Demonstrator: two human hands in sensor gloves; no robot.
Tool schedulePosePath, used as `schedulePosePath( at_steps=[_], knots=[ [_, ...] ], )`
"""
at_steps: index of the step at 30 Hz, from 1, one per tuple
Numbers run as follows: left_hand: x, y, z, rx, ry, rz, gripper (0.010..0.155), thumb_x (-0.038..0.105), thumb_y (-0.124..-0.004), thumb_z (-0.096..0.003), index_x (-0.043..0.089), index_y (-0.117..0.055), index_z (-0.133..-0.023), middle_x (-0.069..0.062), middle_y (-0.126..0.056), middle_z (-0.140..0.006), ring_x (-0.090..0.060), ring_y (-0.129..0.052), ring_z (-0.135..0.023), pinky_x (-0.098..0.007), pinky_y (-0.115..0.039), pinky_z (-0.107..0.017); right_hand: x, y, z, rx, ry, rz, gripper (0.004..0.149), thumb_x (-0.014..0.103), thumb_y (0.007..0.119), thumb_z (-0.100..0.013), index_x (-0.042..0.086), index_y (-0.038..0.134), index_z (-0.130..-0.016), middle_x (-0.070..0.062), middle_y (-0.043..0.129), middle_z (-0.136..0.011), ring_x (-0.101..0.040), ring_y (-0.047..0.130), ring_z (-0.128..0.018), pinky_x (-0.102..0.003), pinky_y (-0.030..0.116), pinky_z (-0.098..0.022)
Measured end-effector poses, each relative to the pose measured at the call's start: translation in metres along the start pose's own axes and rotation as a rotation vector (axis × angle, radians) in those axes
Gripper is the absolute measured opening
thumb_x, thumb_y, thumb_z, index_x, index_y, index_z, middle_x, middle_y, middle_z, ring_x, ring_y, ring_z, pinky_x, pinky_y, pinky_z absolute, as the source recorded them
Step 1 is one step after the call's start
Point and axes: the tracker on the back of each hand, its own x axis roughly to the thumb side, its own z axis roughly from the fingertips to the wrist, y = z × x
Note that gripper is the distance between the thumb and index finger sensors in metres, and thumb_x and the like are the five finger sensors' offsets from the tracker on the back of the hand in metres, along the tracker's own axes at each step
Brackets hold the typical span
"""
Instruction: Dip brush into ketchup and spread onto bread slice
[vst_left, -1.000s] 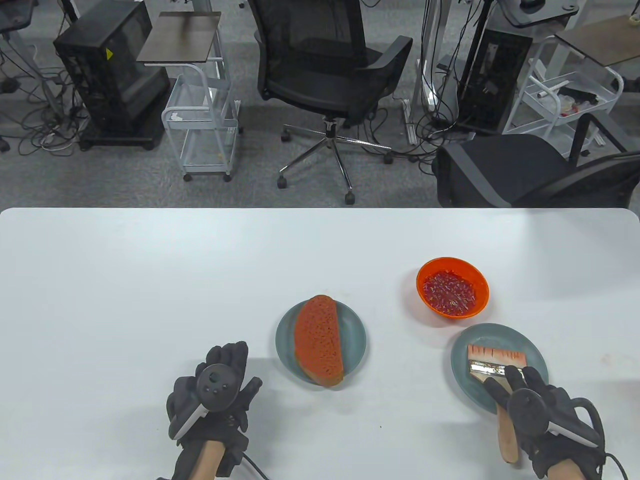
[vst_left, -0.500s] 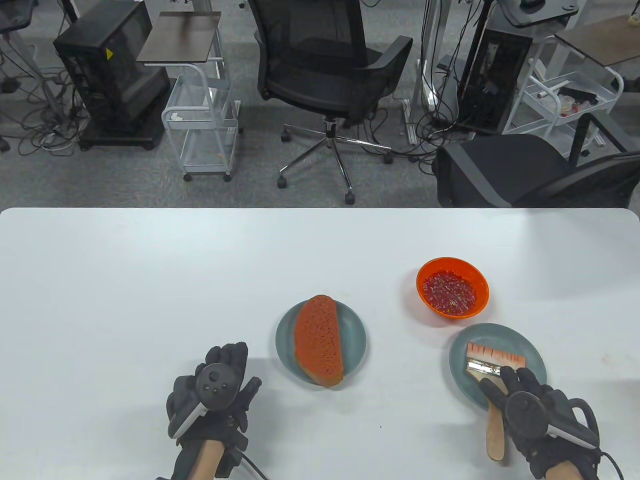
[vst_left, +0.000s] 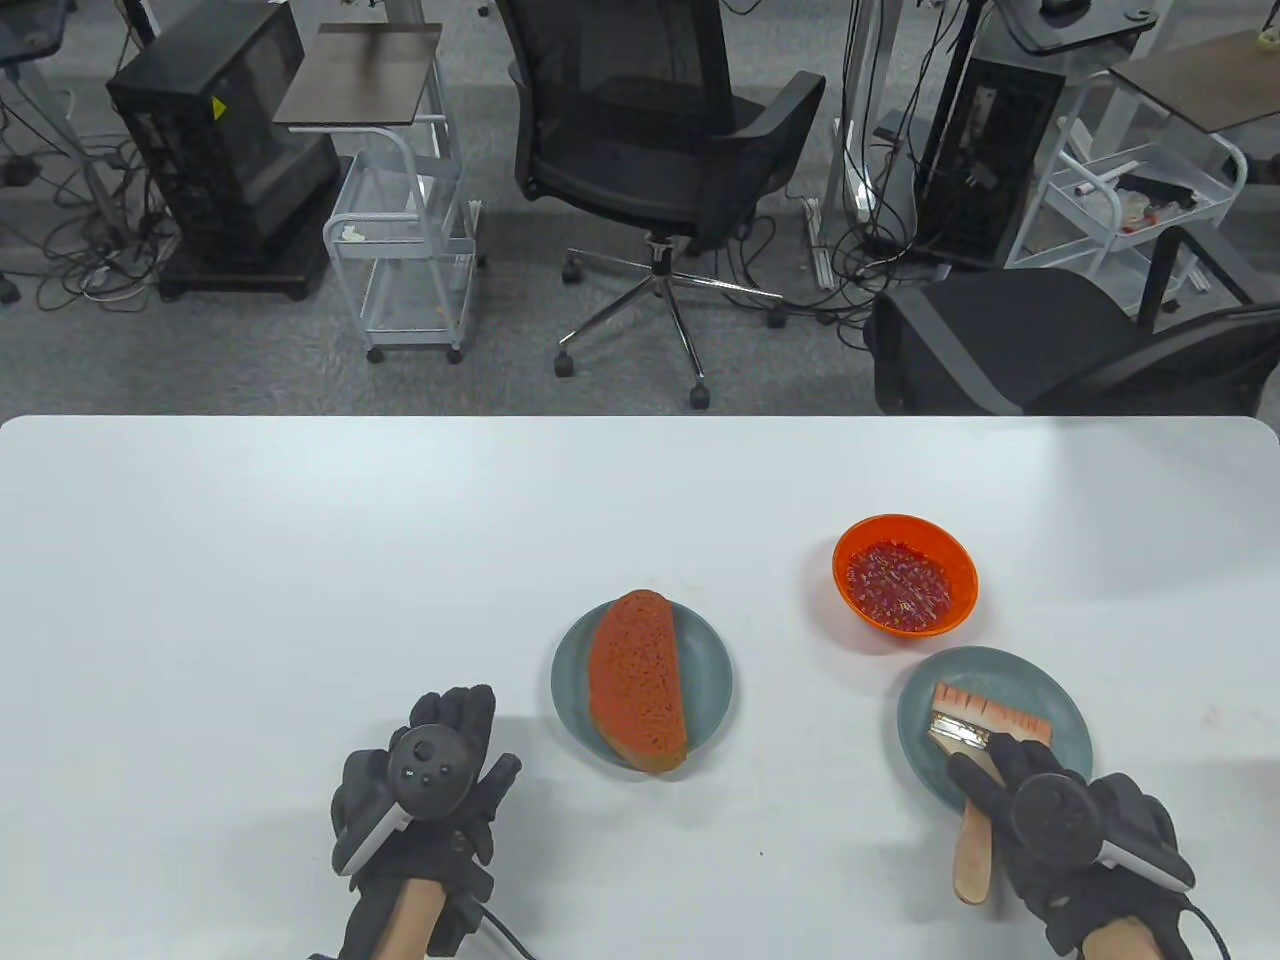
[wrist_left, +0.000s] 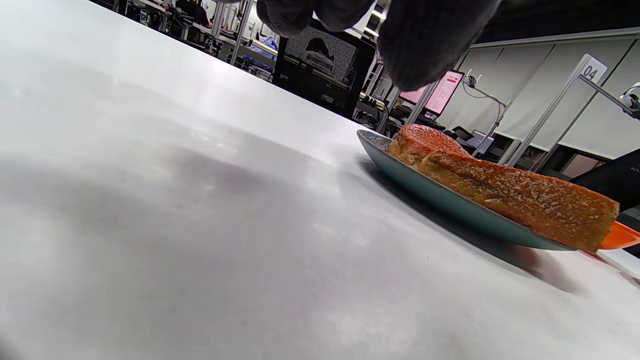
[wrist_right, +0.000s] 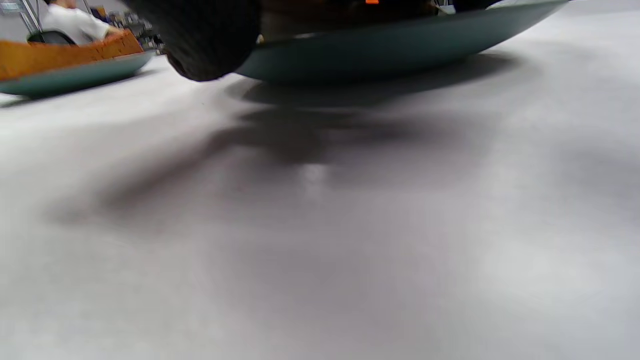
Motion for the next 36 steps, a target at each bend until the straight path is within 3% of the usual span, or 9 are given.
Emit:
schedulePosePath(
  at_steps=[3, 12, 16, 20, 25, 28, 32, 36],
  knots=[
    [0.000, 0.000, 0.000, -0.006, -0.002, -0.001, 0.069, 0.043, -0.070, -0.0633, 0.016, -0.035, -0.116, -0.016, -0.034, -0.119, -0.046, -0.026, -0.109, -0.060, -0.027, -0.070, 0.001, -0.009, 0.000, -0.065, -0.006, -0.072, 0.062, 0.034, 0.068, -0.055, 0.035, 0.040, -0.110, -0.021, 0.023, -0.113, -0.054, 0.031, -0.103, -0.069, 0.034, -0.067],
    [0.000, 0.000, -0.001, -0.013, -0.001, 0.022, 0.068, 0.043, -0.069, -0.0636, 0.016, -0.035, -0.116, -0.016, -0.034, -0.119, -0.046, -0.026, -0.109, -0.060, -0.027, -0.070, -0.003, -0.057, -0.010, -0.445, 0.017, -0.311, 0.049, 0.031, 0.072, -0.056, 0.025, 0.065, -0.104, -0.021, 0.045, -0.112, -0.053, 0.054, -0.100, -0.069, 0.050, -0.066],
    [-0.001, 0.000, -0.001, -0.018, -0.005, 0.031, 0.068, 0.043, -0.069, -0.0636, 0.015, -0.036, -0.116, -0.016, -0.035, -0.119, -0.046, -0.026, -0.109, -0.060, -0.027, -0.070, 0.003, -0.089, -0.019, -0.561, 0.025, -0.381, 0.046, 0.031, 0.075, -0.056, 0.021, 0.072, -0.101, -0.020, 0.057, -0.105, -0.045, 0.069, -0.083, -0.058, 0.062, -0.062],
    [-0.001, -0.001, -0.002, -0.027, -0.012, 0.036, 0.068, 0.043, -0.069, -0.0636, 0.016, -0.036, -0.116, -0.016, -0.035, -0.119, -0.046, -0.026, -0.109, -0.059, -0.027, -0.070, 0.019, -0.134, -0.029, -0.691, 0.065, -0.349, 0.046, 0.031, 0.078, -0.056, 0.020, 0.075, -0.100, -0.019, 0.073, -0.092, -0.039, 0.082, -0.064, -0.048, 0.074, -0.047],
    [-0.001, -0.002, -0.004, -0.031, -0.011, 0.031, 0.068, 0.043, -0.069, -0.0636, 0.016, -0.035, -0.116, -0.015, -0.035, -0.119, -0.045, -0.025, -0.109, -0.059, -0.025, -0.070, 0.028, -0.166, -0.051, -0.802, 0.160, -0.375, 0.047, 0.031, 0.084, -0.054, 0.013, 0.079, -0.097, -0.020, 0.085, -0.083, -0.035, 0.094, -0.052, -0.039, 0.086, -0.034],
    [0.000, -0.002, -0.005, -0.026, 0.002, 0.022, 0.070, 0.044, -0.070, -0.0633, 0.016, -0.034, -0.116, -0.015, -0.034, -0.120, -0.044, -0.021, -0.109, -0.059, -0.022, -0.070, 0.027, -0.170, -0.072, -0.821, 0.247, -0.421, 0.047, 0.030, 0.087, -0.053, 0.009, 0.081, -0.095, -0.022, 0.089, -0.079, -0.035, 0.100, -0.049, -0.036, 0.092, -0.030],
    [0.002, -0.002, -0.007, -0.021, -0.004, 0.012, 0.070, 0.045, -0.070, -0.0633, 0.016, -0.034, -0.116, -0.014, -0.034, -0.120, -0.043, -0.021, -0.109, -0.059, -0.022, -0.069, 0.024, -0.164, -0.100, -0.822, 0.326, -0.484, 0.050, 0.026, 0.086, -0.054, 0.000, 0.078, -0.096, -0.029, 0.089, -0.078, -0.039, 0.103, -0.051, -0.041, 0.095, -0.033],
    [0.004, -0.004, -0.008, -0.030, -0.016, 0.001, 0.071, 0.045, -0.070, -0.0633, 0.016, -0.033, -0.116, -0.014, -0.033, -0.120, -0.043, -0.021, -0.109, -0.059, -0.022, -0.070, 0.021, -0.155, -0.121, -0.857, 0.405, -0.439, 0.049, 0.027, 0.088, -0.052, 0.000, 0.082, -0.092, -0.027, 0.093, -0.073, -0.036, 0.107, -0.048, -0.038, 0.098, -0.030]
  ],
)
